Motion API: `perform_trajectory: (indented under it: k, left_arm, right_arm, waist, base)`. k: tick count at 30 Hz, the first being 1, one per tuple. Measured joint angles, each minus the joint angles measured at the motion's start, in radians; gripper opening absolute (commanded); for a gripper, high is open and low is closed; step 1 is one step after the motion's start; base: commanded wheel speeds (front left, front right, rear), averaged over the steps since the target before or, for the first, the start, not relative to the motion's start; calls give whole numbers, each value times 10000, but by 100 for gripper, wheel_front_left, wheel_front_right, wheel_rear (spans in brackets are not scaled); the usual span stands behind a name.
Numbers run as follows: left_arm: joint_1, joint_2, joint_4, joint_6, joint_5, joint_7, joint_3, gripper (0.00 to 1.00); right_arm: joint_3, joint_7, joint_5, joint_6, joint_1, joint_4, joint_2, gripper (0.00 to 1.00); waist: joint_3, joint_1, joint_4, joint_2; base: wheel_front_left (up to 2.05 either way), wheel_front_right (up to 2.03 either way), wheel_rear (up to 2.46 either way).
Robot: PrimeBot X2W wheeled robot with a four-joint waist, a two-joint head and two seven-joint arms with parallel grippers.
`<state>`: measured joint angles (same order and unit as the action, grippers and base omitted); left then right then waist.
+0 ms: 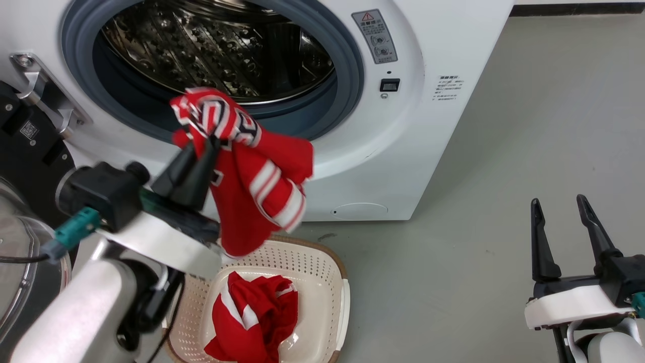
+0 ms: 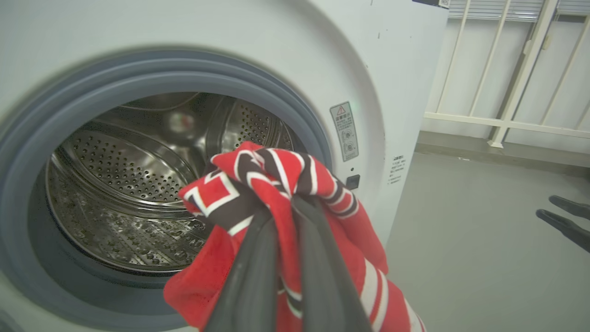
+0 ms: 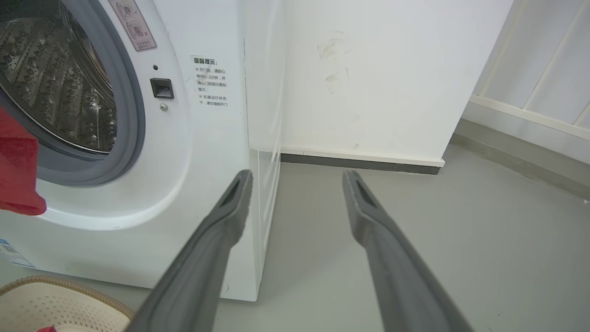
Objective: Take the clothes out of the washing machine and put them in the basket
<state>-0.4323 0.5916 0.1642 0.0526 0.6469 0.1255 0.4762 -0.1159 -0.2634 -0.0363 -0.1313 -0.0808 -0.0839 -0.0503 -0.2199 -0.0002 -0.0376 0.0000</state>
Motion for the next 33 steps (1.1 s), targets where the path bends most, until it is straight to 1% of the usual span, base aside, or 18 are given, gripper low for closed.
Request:
perform_trajectory:
  k: [3, 6, 9, 12, 16, 18, 22, 23, 28, 33]
  left_arm:
    - [292, 113, 270, -109, 77, -456, 360, 0]
    - [497, 186, 222, -330, 50, -771, 815, 0]
    - [663, 21, 19, -568, 44, -1057, 1369, 0]
    - [746, -67, -341, -782, -132, -1275, 1864, 0]
    - [766, -13, -1112, -953, -708, -1799, 2602, 0]
    - [757, -113, -1496, -1011, -805, -1971, 2840, 0]
    - [418, -322, -2456, -1237, -1106, -2100, 3248, 0]
    - [95, -412, -3045, -1327, -1290, -2057, 3388, 0]
    - [-781, -1003, -4865, -1582, -1563, -1741, 3708, 0]
    - [-1732, -1528, -6788, -1685, -1779, -1195, 3954, 0]
  right_arm:
    - [-13, 0, -4, 0, -9, -10, -2, 100]
    - [25, 0, -4, 0, -48, -2, -2, 100]
    - [44, 0, -13, 0, -196, 12, 0, 100]
    - [8, 0, -50, 0, -285, 38, -2, 100]
    - [-46, 0, -13, 0, -571, 81, -6, 100]
    - [-65, 0, -8, 0, -668, 142, -2, 100]
    - [-92, 0, -10, 0, -906, 217, -4, 100]
    - [-96, 0, -10, 0, -1051, 267, -4, 100]
    - [-148, -2, 6, 0, -1333, 393, -4, 100]
    - [-109, 0, 40, 0, -1525, 514, -4, 100]
  waist:
    - [-119, 0, 44, 0]
    - [-302, 0, 48, 0]
    - [-540, 0, 26, 0]
    - [-856, 1, -4, 0]
    - [-1356, 2, -85, 0]
    - [-1642, 2, -141, 0]
    - [-2283, 3, -227, 0]
    - [-2629, 3, -268, 0]
    - [-3508, 3, -391, 0]
    - [-4322, 4, -578, 0]
  base:
    - [0, 0, 0]
    - [0, 0, 0]
    - [0, 0, 0]
    - [0, 0, 0]
    - [0, 0, 0]
    - [0, 0, 0]
    - [0, 0, 0]
    - [0, 0, 0]
    - [0, 0, 0]
    - [0, 0, 0]
